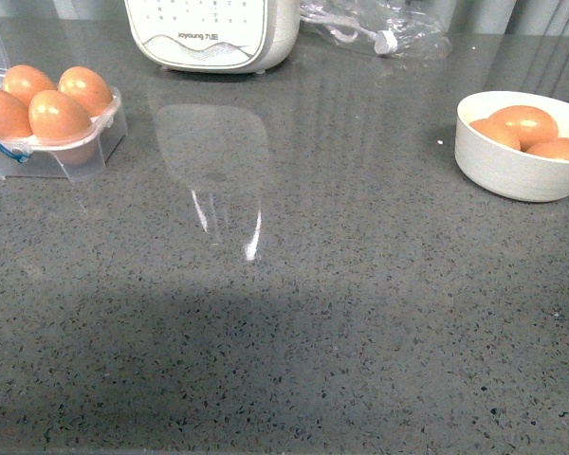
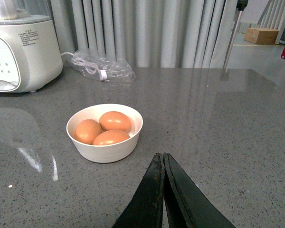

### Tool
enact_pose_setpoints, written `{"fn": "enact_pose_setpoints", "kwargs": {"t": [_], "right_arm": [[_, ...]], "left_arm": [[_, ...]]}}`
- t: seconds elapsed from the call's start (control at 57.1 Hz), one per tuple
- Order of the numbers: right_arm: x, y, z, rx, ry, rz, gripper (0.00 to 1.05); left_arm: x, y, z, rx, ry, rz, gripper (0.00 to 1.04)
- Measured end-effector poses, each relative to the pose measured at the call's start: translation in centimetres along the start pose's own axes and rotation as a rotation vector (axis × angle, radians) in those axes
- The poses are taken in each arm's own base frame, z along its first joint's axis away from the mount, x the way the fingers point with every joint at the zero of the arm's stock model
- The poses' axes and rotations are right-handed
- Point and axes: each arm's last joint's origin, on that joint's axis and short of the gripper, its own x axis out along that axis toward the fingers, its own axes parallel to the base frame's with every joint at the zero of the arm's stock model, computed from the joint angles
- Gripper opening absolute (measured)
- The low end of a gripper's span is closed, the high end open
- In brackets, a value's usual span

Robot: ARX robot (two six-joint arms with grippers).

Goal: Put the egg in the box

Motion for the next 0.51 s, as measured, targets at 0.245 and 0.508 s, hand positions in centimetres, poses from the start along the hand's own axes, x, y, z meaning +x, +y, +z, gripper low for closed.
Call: {"fn": "enact_pose_setpoints", "kwargs": {"t": [0.245, 0.508], "right_arm": [[-0.4, 0.0, -0.6, 0.0, -0.002, 0.0, 0.03], [-1.7, 0.0, -1.8, 0.0, -0.005, 0.001, 0.03]], "left_arm": [[0.0, 0.0, 0.0, 0.0, 0.0, 0.0, 0.98], [0.0, 0.0, 0.0, 0.0, 0.0, 0.0, 0.98]]}}
